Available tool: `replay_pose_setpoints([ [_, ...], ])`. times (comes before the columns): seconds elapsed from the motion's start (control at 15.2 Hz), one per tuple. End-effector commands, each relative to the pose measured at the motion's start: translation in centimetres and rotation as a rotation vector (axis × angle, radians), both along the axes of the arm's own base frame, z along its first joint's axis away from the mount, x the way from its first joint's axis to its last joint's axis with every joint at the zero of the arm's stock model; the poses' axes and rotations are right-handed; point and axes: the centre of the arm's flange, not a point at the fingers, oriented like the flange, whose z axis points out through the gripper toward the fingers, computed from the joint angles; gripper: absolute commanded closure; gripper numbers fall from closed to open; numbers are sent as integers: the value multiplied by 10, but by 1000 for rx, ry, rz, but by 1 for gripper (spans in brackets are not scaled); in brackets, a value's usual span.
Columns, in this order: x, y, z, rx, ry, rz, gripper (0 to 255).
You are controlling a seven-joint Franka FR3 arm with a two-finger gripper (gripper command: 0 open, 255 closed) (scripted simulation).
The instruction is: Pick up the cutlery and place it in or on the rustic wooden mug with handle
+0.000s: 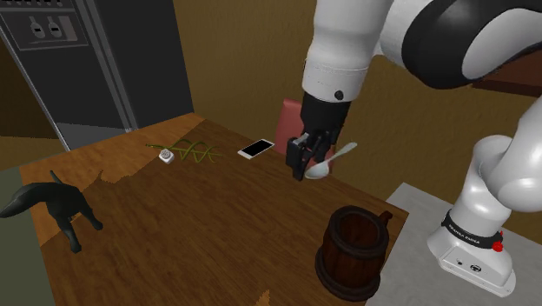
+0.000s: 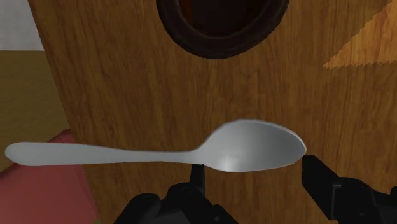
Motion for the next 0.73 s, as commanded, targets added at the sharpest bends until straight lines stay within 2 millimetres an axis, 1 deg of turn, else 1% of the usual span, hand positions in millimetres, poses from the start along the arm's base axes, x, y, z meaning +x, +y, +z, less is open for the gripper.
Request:
replay_pose_setpoints([
  [0.0,-26,4,3,0,0,-1,255],
  [0.33,-91,10,5,0,0,-1,255],
  [0.4,-116,12,5,0,0,-1,255],
  [0.66,-116,12,-16,0,0,-1,255],
])
